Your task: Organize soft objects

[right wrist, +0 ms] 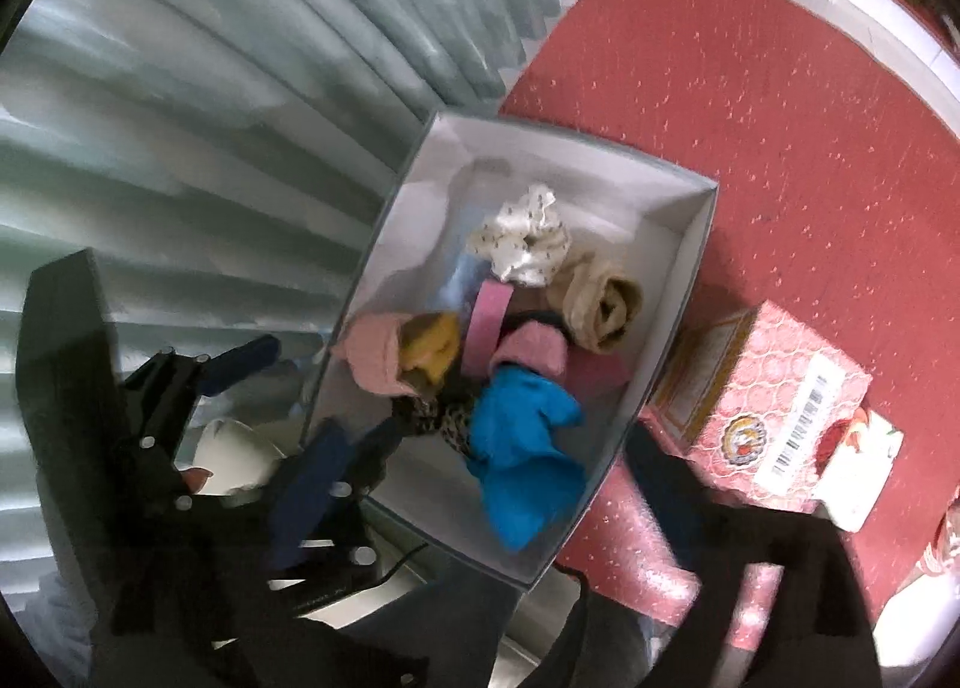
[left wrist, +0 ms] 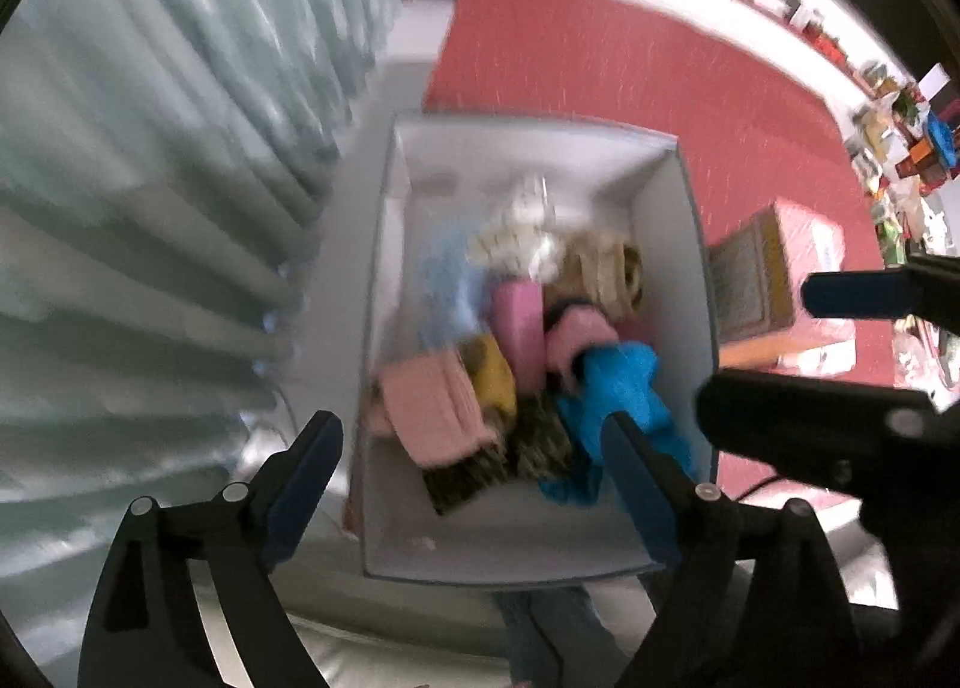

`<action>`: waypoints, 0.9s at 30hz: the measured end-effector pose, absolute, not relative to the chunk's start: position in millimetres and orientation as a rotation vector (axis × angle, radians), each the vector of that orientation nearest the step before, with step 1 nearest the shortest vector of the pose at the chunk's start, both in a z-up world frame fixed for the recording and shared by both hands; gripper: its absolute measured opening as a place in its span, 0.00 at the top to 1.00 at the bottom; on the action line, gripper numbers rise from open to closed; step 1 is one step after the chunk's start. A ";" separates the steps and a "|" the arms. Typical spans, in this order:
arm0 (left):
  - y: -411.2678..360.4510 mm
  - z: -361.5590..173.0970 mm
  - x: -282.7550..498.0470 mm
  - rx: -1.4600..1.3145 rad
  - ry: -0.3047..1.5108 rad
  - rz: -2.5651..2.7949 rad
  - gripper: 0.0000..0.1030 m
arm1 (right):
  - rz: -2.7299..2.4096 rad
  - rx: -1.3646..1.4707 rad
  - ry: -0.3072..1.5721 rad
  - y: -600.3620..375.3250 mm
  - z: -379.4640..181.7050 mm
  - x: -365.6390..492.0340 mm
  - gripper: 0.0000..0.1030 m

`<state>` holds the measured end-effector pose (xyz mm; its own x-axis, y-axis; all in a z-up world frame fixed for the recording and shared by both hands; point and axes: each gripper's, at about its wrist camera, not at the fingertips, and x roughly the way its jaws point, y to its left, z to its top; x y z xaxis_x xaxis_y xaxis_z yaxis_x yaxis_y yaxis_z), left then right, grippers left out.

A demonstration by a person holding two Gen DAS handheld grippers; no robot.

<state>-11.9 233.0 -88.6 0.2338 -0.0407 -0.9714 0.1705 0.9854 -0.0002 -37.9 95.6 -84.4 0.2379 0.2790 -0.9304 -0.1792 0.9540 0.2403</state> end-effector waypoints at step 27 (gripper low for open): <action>247.3 -83.9 -20.2 0.116 1.341 -0.190 0.12 | 0.275 0.066 1.221 92.5 -55.2 -62.7 0.01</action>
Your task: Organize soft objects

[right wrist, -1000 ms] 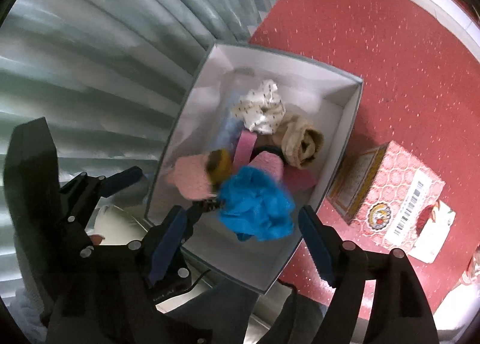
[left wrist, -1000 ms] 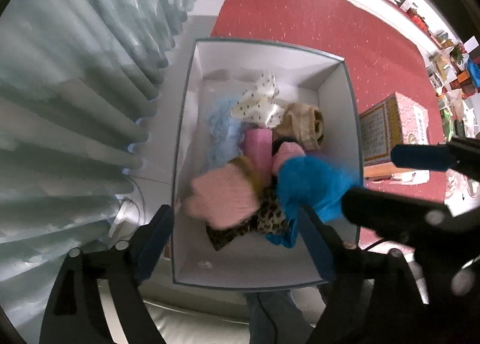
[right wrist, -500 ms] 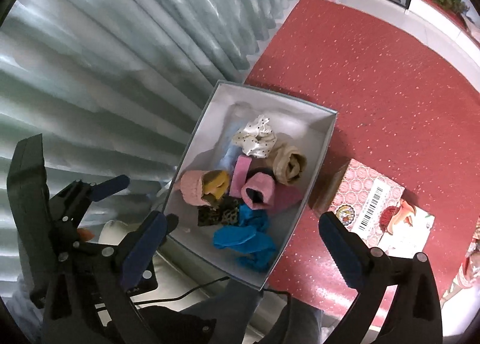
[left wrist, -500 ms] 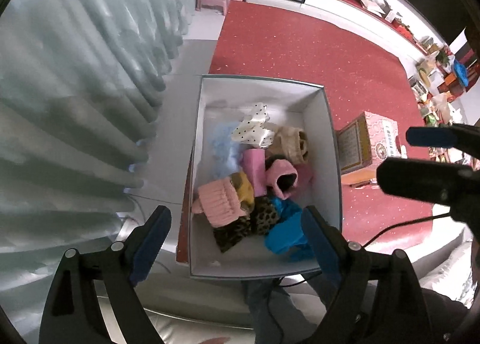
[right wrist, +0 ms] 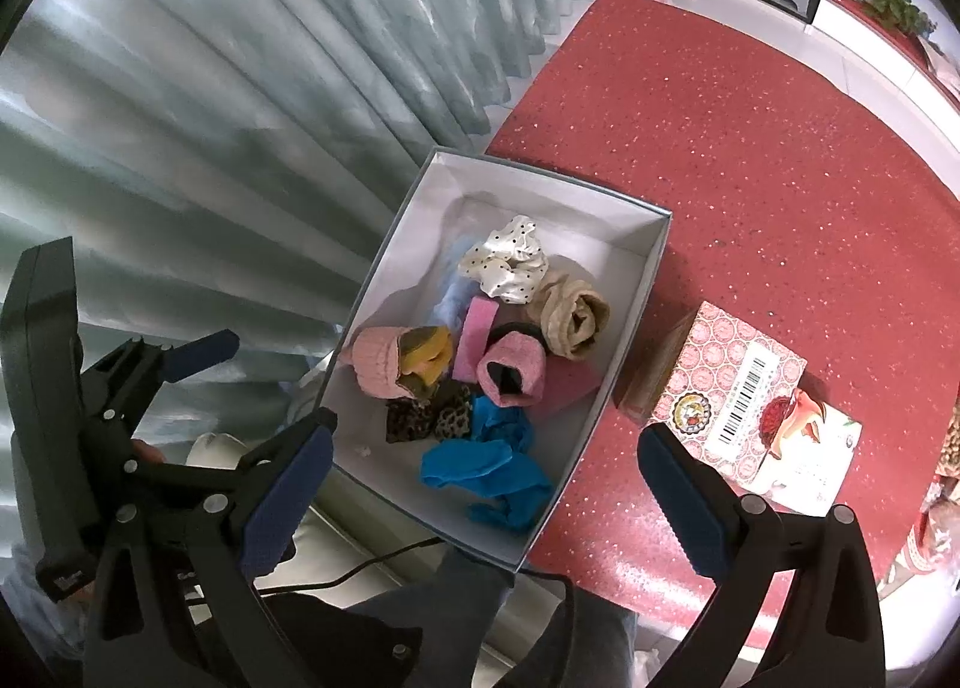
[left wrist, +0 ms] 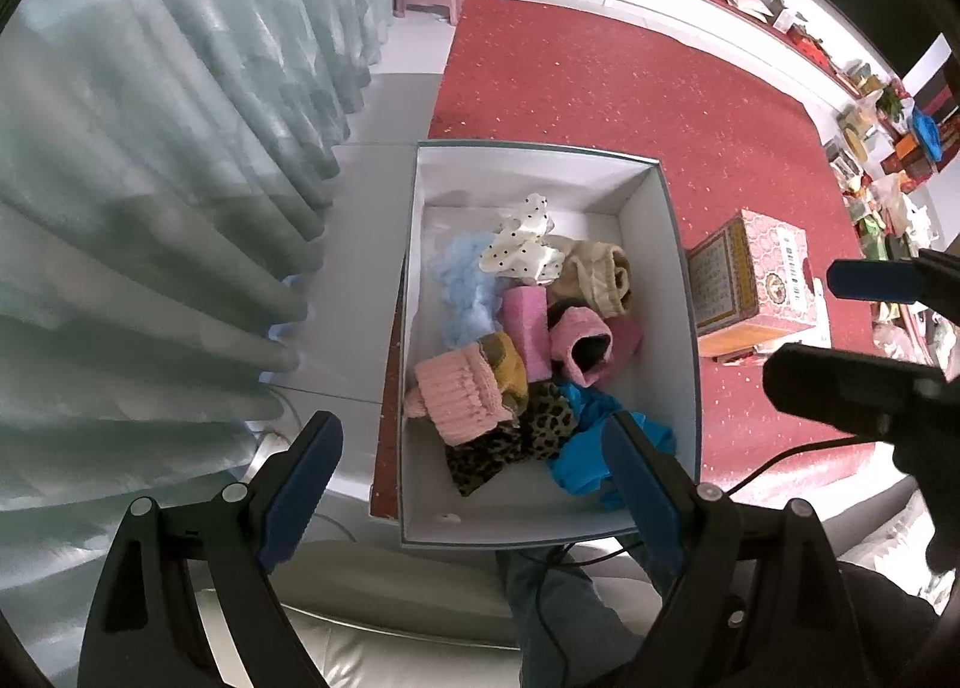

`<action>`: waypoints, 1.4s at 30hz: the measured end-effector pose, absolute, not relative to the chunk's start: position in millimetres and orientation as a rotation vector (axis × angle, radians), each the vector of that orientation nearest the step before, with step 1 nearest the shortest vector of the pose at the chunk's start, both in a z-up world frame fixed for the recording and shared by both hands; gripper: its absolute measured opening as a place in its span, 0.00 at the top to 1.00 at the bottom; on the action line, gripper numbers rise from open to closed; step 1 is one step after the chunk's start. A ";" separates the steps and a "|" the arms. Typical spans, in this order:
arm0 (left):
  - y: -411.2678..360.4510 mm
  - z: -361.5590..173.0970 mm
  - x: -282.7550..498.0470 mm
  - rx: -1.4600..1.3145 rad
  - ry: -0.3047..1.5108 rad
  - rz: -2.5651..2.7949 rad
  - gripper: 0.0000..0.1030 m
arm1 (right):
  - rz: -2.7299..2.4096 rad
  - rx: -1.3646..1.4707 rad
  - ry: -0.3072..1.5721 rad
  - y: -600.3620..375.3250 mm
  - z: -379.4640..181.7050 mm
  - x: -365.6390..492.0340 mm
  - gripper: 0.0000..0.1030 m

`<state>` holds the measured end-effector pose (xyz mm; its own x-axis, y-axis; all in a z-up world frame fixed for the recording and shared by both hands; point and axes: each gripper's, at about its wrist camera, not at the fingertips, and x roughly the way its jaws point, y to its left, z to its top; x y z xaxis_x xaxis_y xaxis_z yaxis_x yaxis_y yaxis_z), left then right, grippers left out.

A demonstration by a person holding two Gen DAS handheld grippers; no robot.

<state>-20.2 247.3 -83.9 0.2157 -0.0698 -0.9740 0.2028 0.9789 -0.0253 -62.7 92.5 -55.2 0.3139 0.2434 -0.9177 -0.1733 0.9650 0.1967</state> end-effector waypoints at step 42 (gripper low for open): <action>221.8 -109.2 -7.0 0.265 1.446 0.001 0.12 | 0.369 -0.071 1.217 82.8 -66.7 -71.2 0.01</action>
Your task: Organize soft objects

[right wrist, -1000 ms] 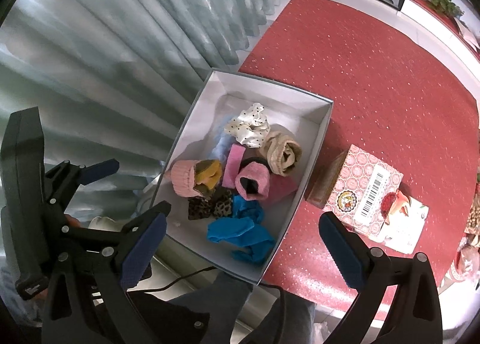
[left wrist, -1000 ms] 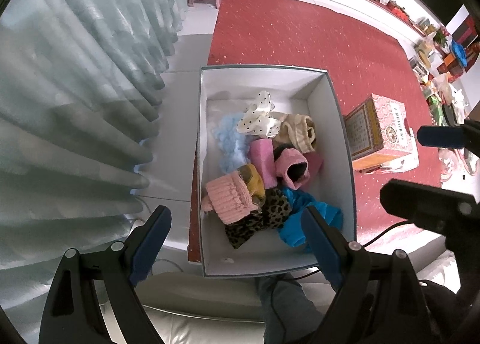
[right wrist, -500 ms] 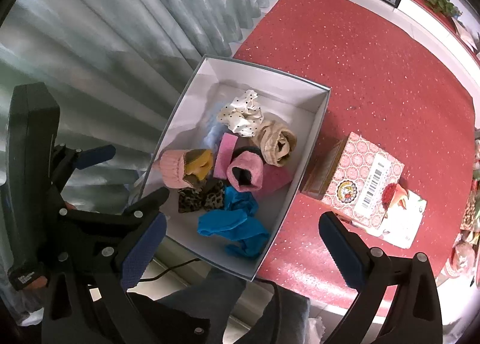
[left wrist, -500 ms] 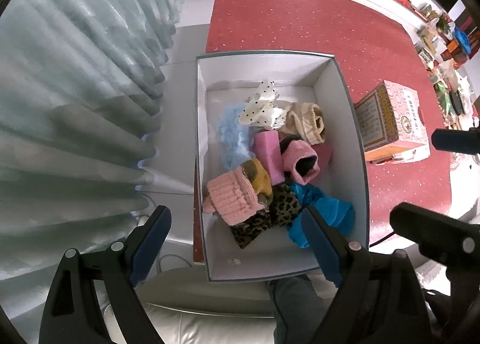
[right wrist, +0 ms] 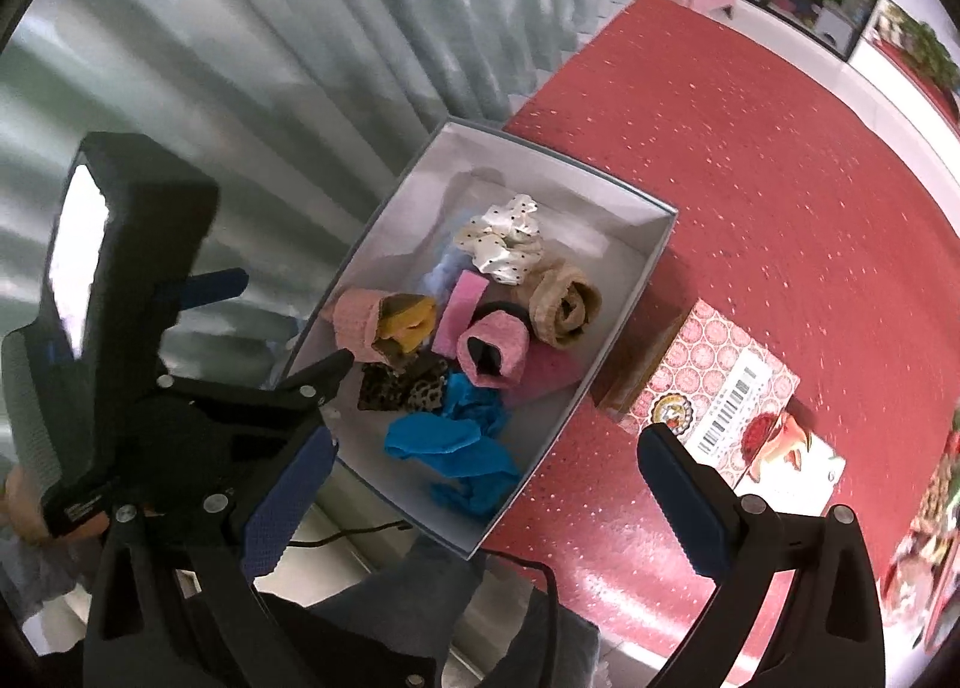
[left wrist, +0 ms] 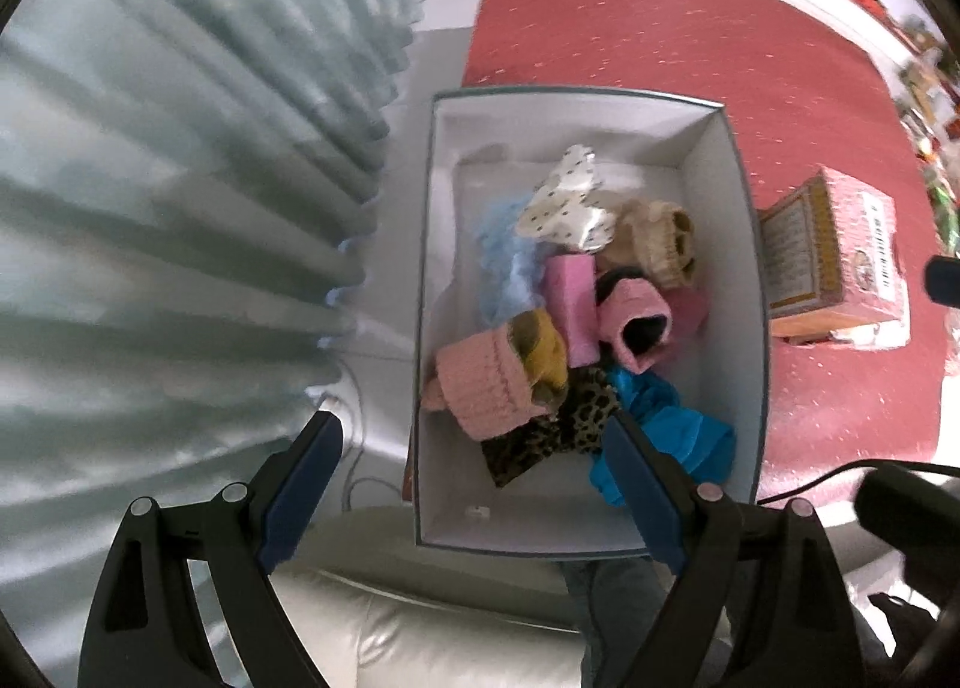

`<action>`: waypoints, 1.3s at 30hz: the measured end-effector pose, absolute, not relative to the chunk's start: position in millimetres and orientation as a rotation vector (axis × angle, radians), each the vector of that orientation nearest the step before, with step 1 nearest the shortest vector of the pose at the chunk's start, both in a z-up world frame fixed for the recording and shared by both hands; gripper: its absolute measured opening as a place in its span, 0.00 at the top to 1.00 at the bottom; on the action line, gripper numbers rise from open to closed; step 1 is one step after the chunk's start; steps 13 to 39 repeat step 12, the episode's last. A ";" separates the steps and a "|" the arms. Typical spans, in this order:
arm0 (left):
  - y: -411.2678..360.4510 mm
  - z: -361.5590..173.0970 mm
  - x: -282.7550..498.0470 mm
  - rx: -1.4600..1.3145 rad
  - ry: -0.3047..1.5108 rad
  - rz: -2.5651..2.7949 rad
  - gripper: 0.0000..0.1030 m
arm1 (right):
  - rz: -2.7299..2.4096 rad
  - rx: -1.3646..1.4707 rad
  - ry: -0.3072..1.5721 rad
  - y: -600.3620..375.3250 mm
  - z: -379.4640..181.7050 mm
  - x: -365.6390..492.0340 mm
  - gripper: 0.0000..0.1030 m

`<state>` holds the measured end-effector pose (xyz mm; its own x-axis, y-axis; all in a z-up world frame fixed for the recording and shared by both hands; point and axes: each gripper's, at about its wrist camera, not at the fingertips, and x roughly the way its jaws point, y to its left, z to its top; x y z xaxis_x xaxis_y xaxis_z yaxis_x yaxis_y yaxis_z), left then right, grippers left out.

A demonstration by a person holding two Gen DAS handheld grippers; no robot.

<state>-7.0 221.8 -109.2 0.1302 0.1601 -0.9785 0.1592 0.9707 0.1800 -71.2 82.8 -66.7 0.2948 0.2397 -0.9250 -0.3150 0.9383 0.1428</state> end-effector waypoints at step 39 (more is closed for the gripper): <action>208.8 -106.2 -13.0 0.225 1.406 0.079 0.12 | 0.471 -0.098 1.210 74.9 -63.8 -74.0 0.01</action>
